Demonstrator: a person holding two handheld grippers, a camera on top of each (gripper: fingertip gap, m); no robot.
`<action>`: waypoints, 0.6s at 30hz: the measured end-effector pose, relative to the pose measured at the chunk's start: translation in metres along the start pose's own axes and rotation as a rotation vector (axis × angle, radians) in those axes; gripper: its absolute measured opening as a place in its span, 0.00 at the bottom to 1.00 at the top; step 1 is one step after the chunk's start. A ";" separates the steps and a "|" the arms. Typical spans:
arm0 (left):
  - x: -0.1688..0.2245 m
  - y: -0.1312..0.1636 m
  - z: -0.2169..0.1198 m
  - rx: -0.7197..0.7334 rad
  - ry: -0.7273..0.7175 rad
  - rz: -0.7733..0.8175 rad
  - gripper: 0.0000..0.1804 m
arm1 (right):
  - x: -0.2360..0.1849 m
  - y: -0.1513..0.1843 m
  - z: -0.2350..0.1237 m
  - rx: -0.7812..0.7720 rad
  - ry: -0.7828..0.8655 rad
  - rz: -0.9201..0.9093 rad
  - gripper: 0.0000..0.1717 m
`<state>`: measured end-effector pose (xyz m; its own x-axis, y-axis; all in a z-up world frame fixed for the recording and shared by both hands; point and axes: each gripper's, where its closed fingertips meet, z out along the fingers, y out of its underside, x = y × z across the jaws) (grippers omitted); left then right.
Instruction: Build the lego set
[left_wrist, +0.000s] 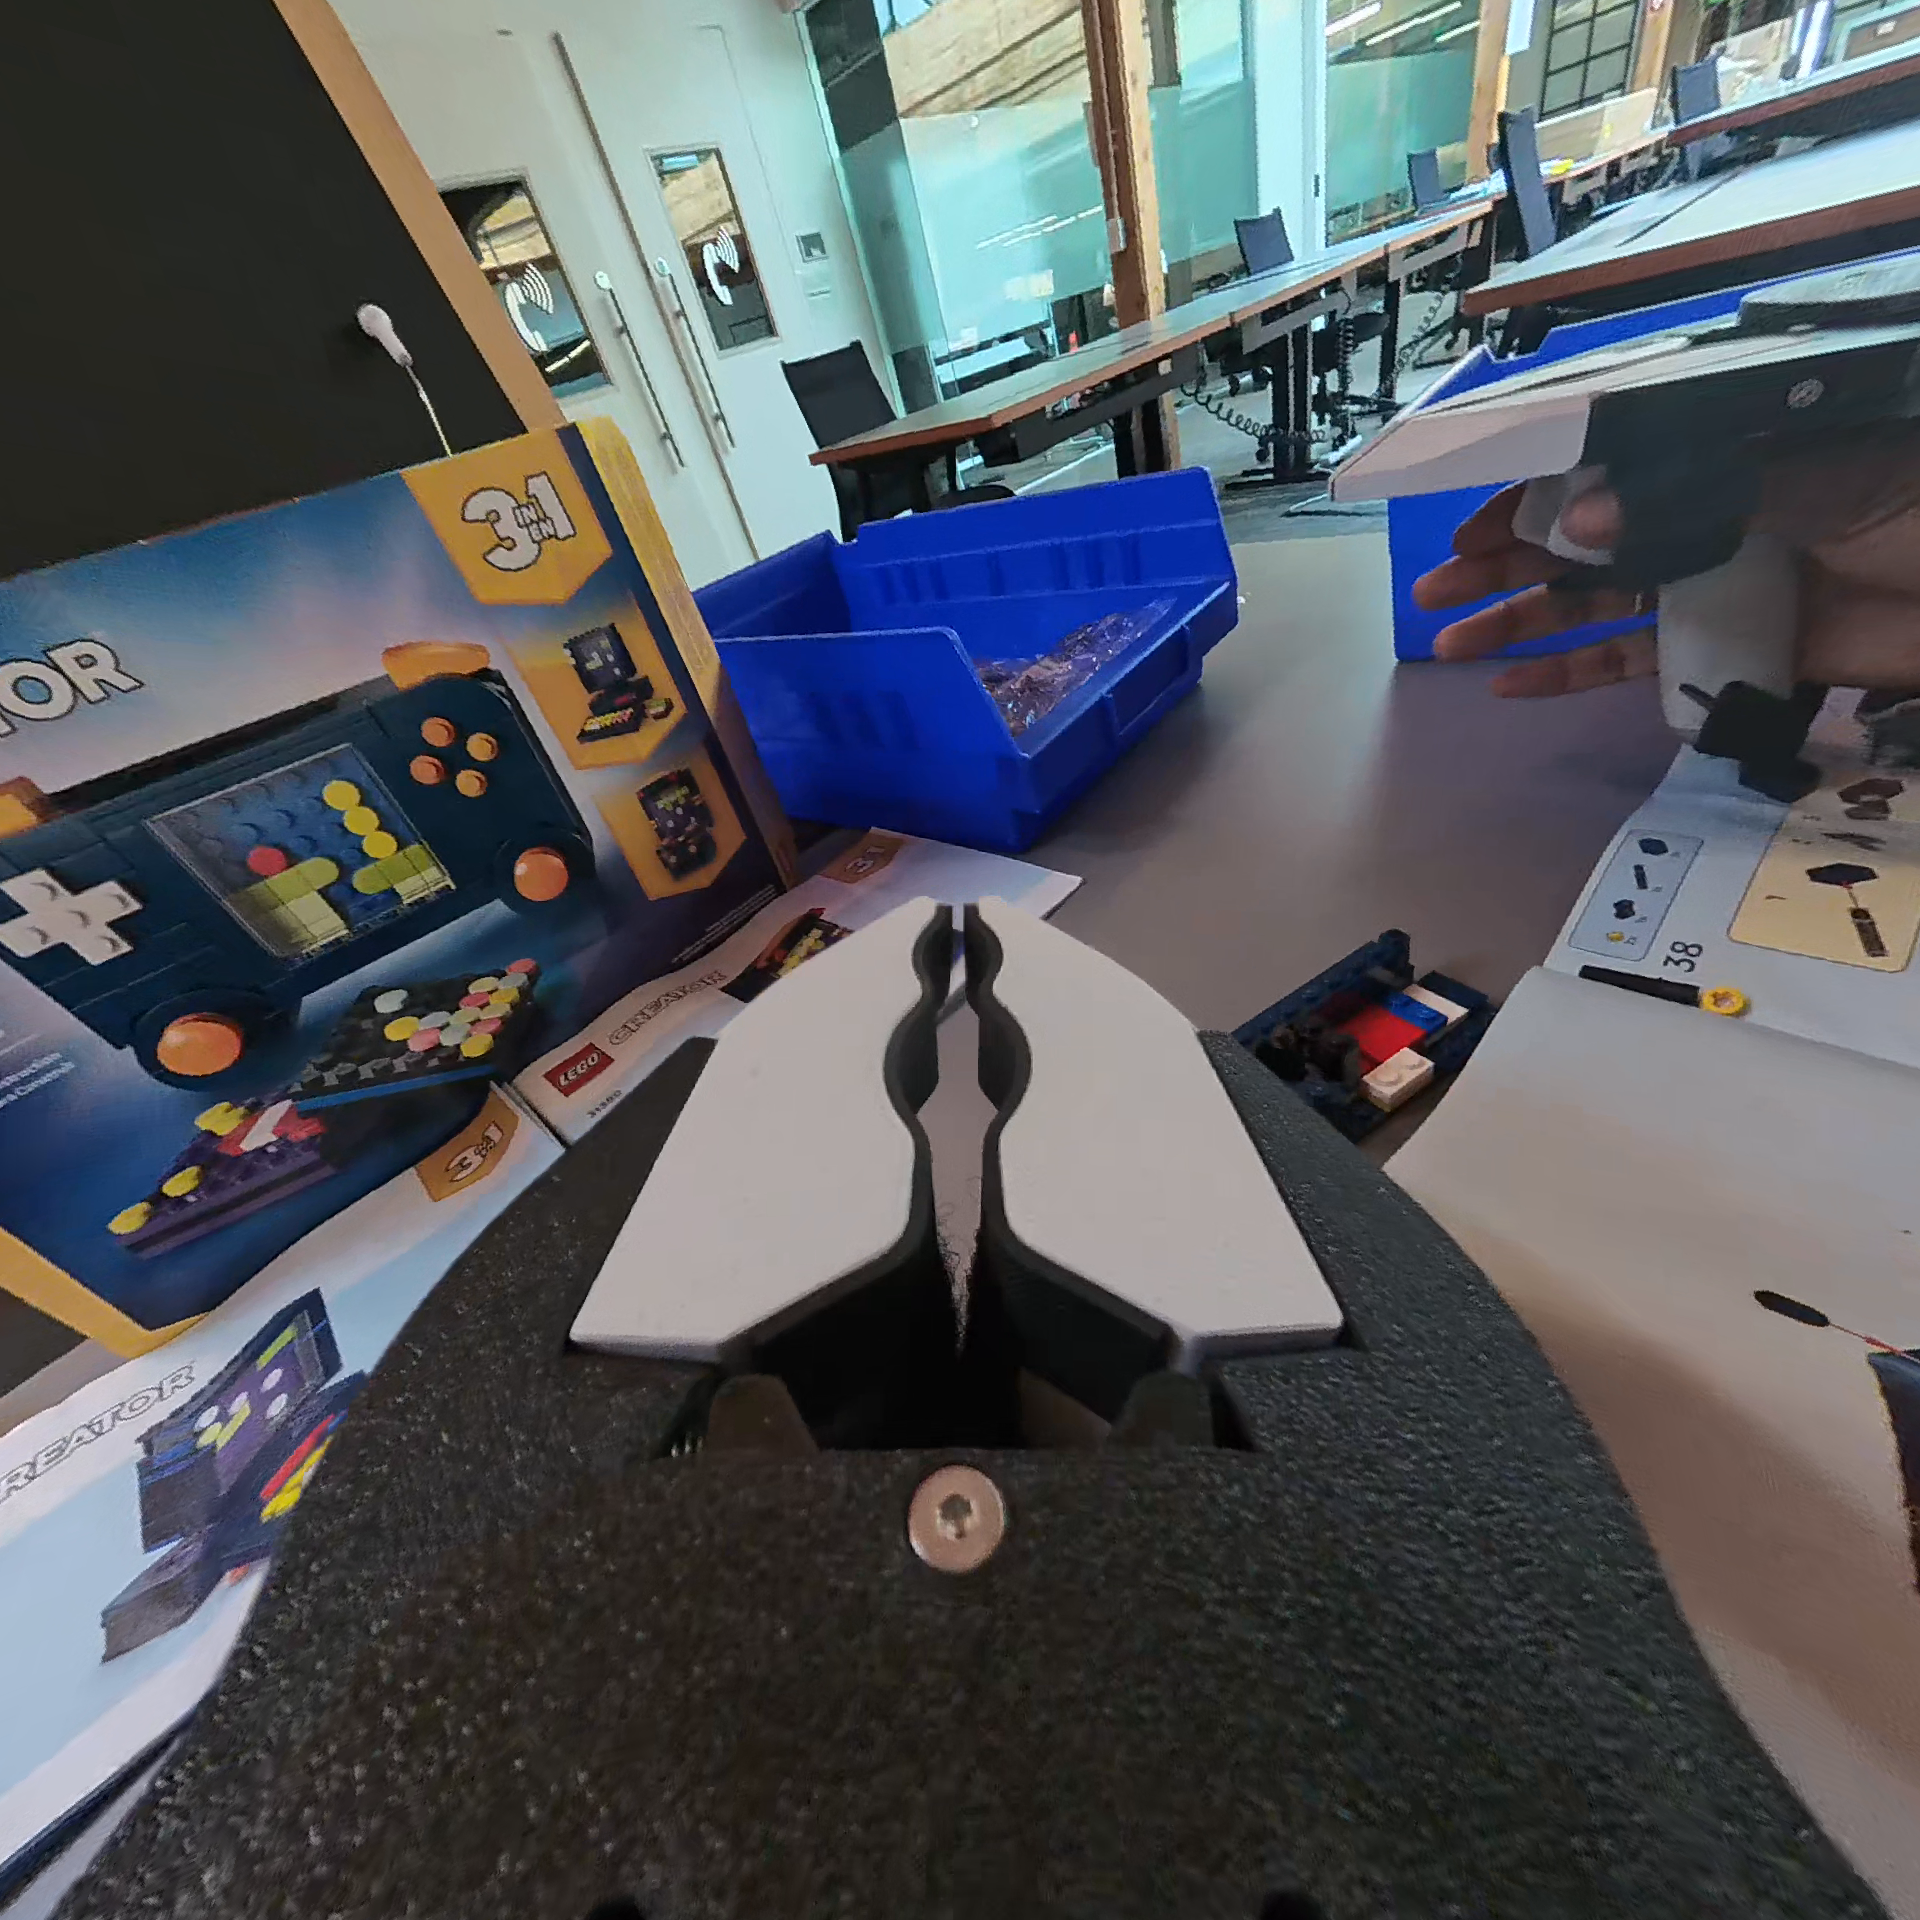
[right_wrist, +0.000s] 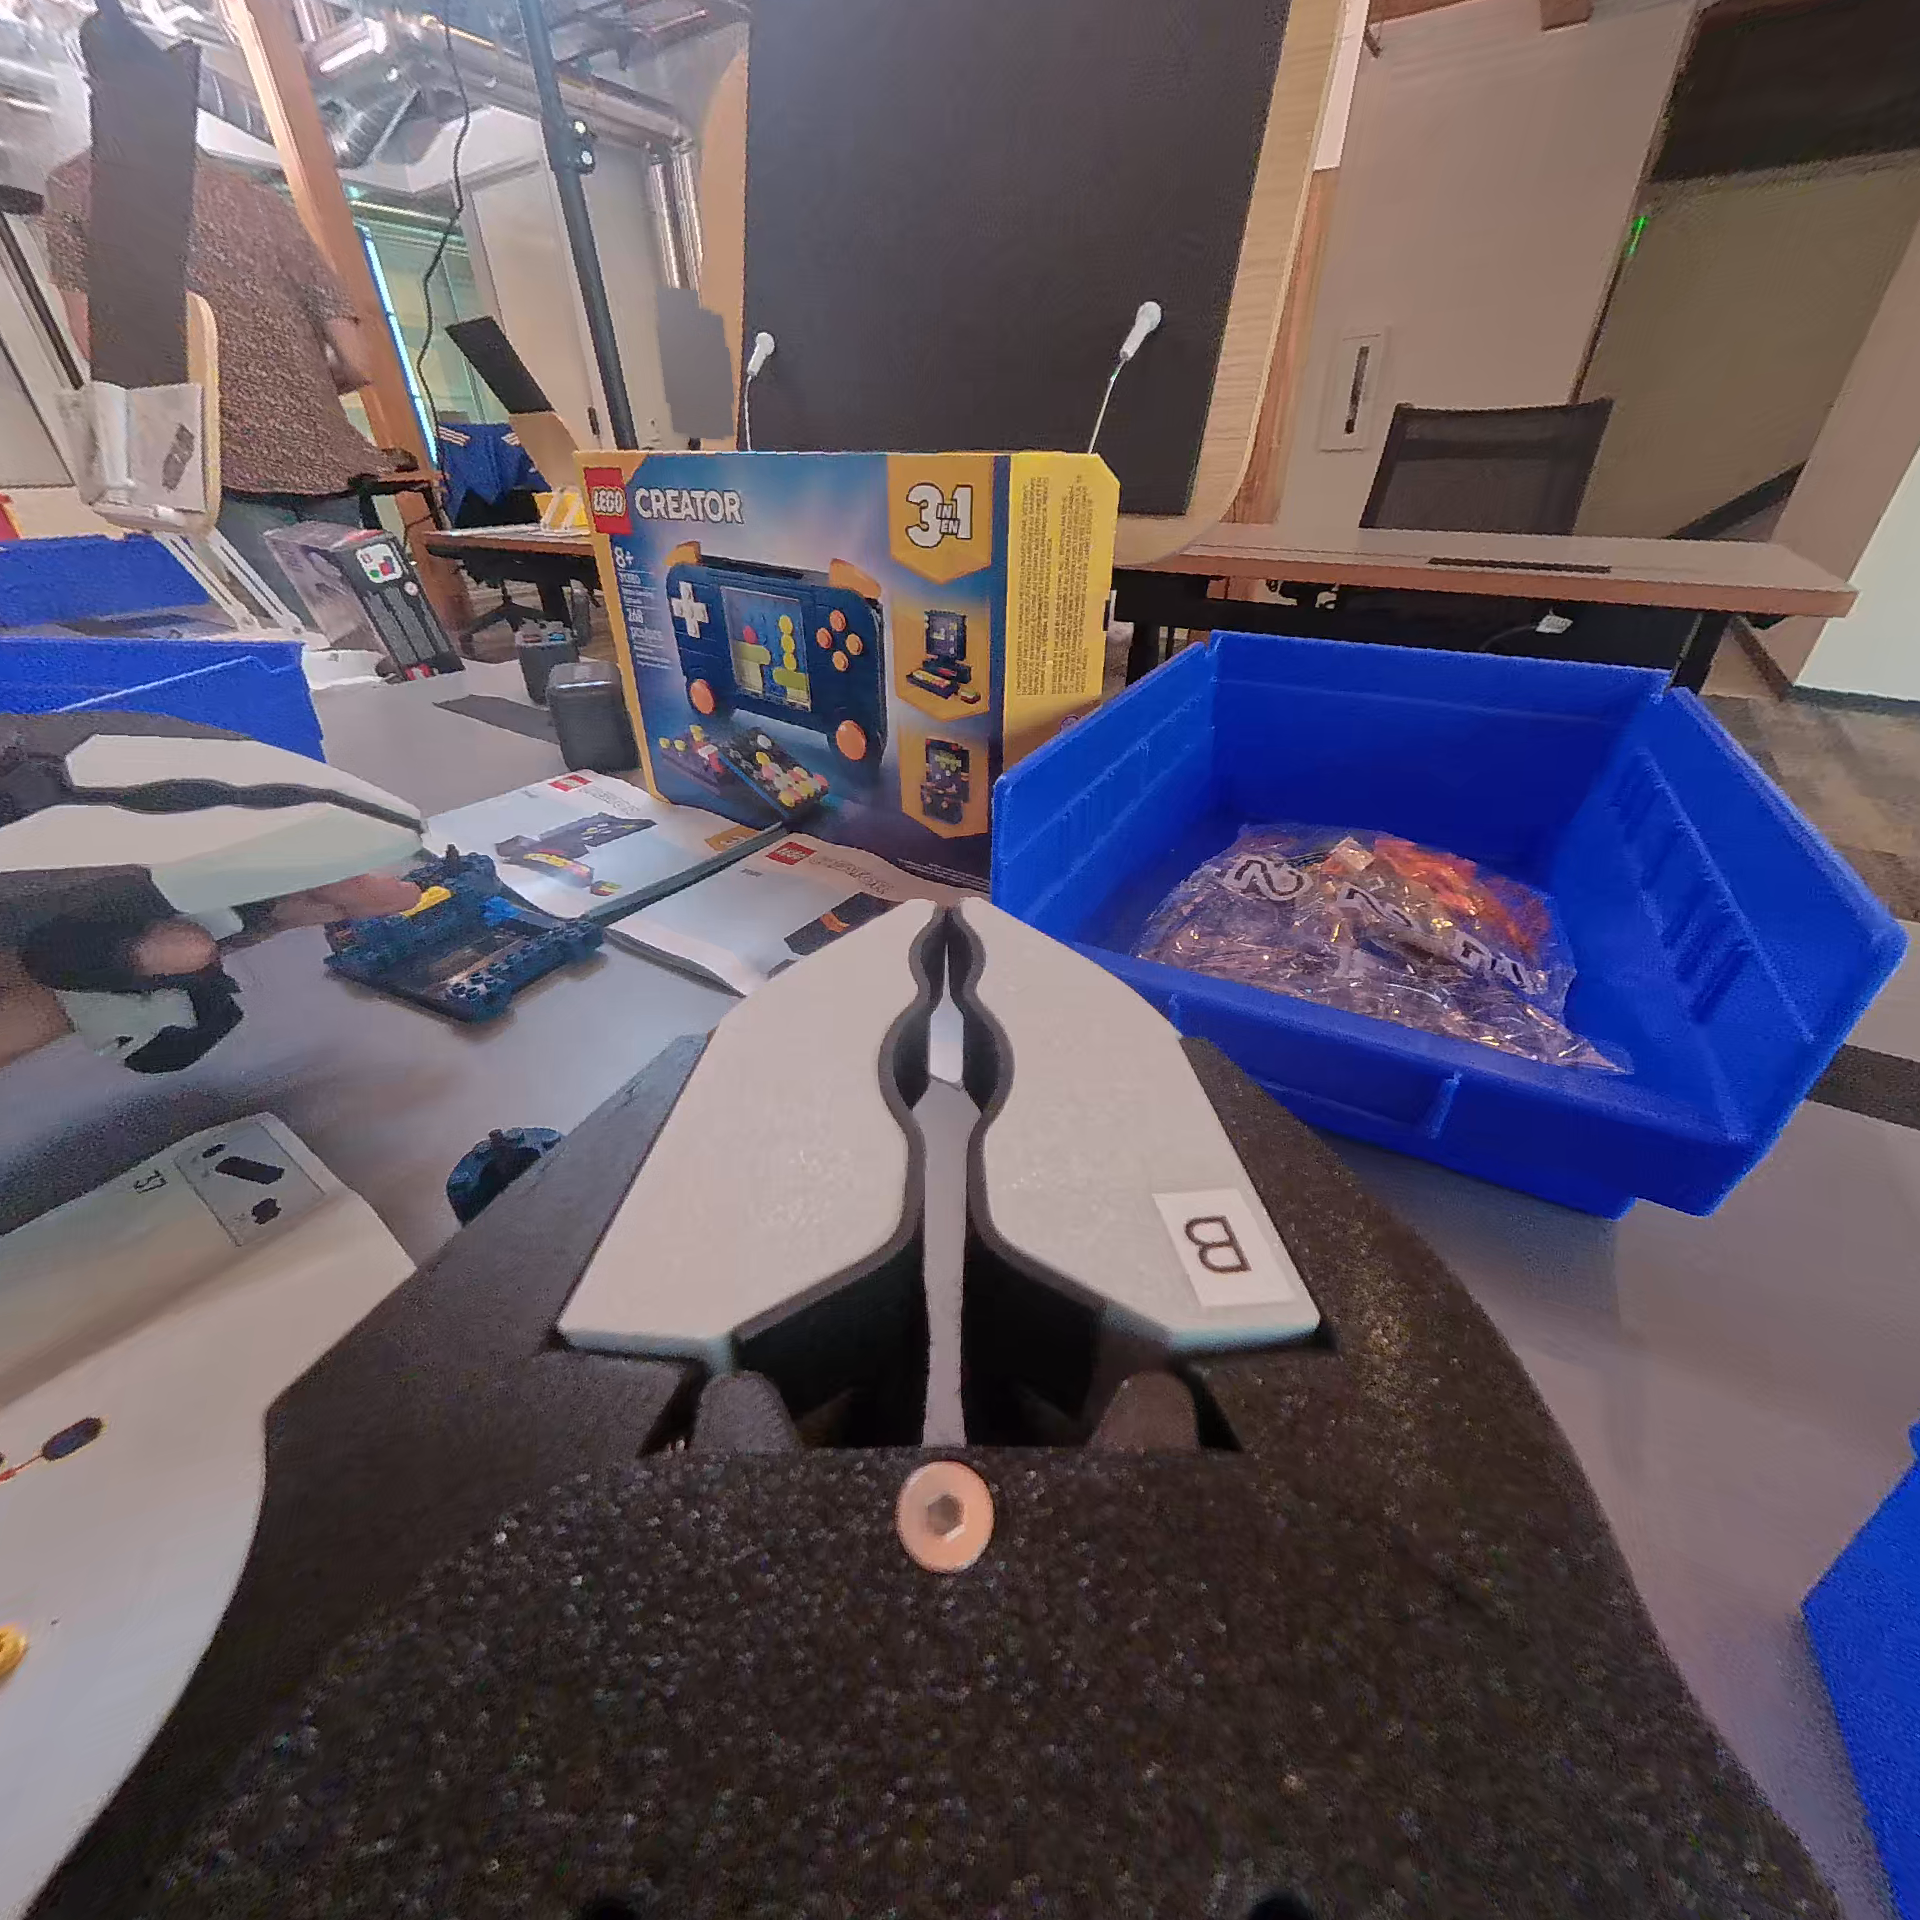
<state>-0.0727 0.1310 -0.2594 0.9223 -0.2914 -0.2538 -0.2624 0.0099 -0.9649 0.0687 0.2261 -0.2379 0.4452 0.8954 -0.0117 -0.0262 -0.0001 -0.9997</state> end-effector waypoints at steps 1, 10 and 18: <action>-0.002 0.000 0.000 0.001 -0.008 -0.005 0.01 | 0.001 0.000 0.000 0.001 0.004 0.001 0.00; -0.016 0.000 -0.004 0.006 -0.084 -0.046 0.10 | 0.006 -0.001 -0.001 0.006 0.028 0.017 0.05; -0.013 0.004 -0.002 -0.019 -0.077 -0.022 0.12 | 0.012 -0.005 -0.004 0.025 0.058 0.010 0.08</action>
<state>-0.0866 0.1330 -0.2595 0.9466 -0.2172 -0.2381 -0.2470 -0.0143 -0.9689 0.0782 0.2351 -0.2332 0.4963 0.8678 -0.0242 -0.0527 0.0023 -0.9986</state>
